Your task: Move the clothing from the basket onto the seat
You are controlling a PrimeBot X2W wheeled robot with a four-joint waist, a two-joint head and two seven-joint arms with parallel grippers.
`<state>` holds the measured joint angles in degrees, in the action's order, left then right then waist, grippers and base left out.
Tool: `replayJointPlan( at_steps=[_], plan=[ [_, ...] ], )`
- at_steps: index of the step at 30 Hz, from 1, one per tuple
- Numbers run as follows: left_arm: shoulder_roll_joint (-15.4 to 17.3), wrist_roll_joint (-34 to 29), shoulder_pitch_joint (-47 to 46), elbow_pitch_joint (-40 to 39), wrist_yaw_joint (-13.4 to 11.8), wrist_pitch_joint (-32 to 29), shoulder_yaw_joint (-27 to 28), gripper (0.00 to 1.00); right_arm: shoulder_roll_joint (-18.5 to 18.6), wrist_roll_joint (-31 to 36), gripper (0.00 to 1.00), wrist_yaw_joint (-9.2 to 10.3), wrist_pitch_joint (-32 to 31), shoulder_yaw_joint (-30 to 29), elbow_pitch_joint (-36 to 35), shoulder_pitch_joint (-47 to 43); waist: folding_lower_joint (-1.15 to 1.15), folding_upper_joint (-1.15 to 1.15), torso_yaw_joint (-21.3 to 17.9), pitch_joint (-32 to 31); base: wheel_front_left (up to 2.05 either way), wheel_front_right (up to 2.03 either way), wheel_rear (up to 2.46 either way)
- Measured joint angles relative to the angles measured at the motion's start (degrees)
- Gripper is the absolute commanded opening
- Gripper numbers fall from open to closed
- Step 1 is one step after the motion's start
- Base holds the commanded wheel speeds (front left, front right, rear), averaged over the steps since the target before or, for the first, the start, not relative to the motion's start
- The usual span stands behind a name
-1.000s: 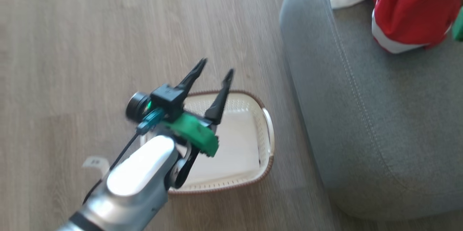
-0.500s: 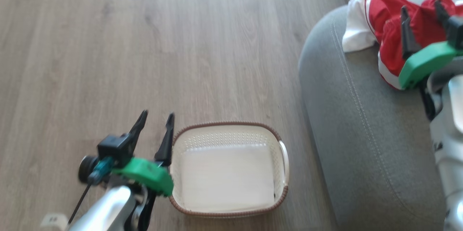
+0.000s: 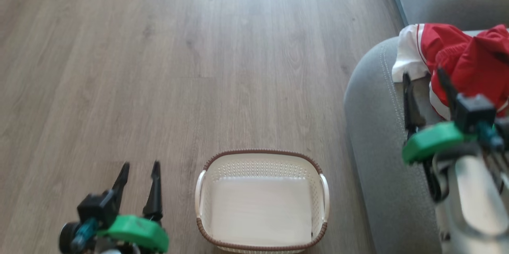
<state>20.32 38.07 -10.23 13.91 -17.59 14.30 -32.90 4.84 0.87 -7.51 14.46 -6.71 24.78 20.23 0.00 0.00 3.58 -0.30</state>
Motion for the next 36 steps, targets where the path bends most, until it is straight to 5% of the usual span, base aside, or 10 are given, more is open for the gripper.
replayJointPlan(
  at_steps=[11,22,36],
  plan=[
    [-0.3,-4.1,7.9,-3.1,-0.9,0.0,6.5,1.00,-1.7,-4.4,1.00,0.00,-2.0,4.3,-8.2,-12.9,0.00,0.00,1.3,-1.4,0.00,0.00,0.00],
    [-1.7,-6.0,12.2,-3.8,3.5,0.0,9.5,1.00,-1.8,-7.6,1.00,0.00,-1.9,5.7,-11.9,-19.7,0.00,0.00,1.4,-2.4,0.00,0.00,0.00],
    [-3.4,-9.0,14.9,-3.4,4.1,0.0,13.4,1.00,-2.0,-10.9,1.00,0.00,-1.9,7.1,-13.2,-24.7,0.00,0.00,1.2,-4.0,0.00,0.00,0.00]
  ],
)
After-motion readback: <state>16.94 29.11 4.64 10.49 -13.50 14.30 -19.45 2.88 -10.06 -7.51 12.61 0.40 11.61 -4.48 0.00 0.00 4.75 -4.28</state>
